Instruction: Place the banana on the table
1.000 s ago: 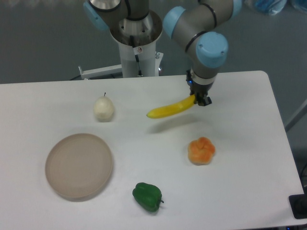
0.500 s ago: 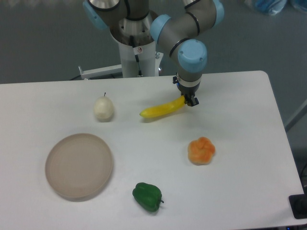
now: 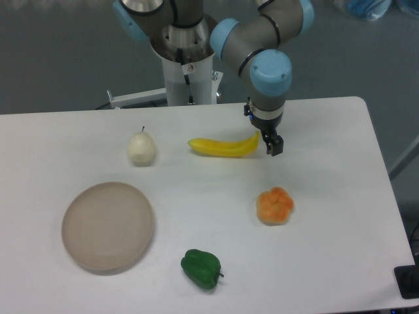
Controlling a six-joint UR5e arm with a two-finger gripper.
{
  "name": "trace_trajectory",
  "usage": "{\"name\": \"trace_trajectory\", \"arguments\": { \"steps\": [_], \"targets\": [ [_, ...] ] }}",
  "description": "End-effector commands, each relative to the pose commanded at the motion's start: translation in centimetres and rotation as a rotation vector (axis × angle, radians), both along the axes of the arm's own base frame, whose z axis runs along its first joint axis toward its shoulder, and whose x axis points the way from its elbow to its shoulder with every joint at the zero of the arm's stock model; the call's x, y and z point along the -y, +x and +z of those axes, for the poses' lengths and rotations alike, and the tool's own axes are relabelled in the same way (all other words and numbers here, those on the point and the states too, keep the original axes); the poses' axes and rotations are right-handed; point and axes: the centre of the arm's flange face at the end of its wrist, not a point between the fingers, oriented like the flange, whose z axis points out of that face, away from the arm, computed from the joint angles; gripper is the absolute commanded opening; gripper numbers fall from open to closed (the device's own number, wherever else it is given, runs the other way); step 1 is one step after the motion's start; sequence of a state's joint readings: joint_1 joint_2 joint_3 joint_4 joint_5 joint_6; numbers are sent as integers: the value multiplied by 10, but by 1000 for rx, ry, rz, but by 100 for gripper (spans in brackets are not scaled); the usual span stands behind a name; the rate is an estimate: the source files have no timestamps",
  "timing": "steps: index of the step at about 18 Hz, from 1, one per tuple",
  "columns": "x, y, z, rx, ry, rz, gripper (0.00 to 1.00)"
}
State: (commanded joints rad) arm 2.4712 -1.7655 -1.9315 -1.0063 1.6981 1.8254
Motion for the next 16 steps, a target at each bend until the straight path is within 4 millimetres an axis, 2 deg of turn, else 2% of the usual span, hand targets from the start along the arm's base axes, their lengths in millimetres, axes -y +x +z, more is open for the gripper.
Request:
{"name": "trace_trajectory", "arguments": {
  "steps": [3,8,10,16],
  "targets": [
    [-21,-22,9,20,35,42,100],
    [-71,-68,47,95,112,156,100],
    [-88,-84,53,137,134,187,100],
    [-124,-132,77,148,126,196,100]
  ]
}}
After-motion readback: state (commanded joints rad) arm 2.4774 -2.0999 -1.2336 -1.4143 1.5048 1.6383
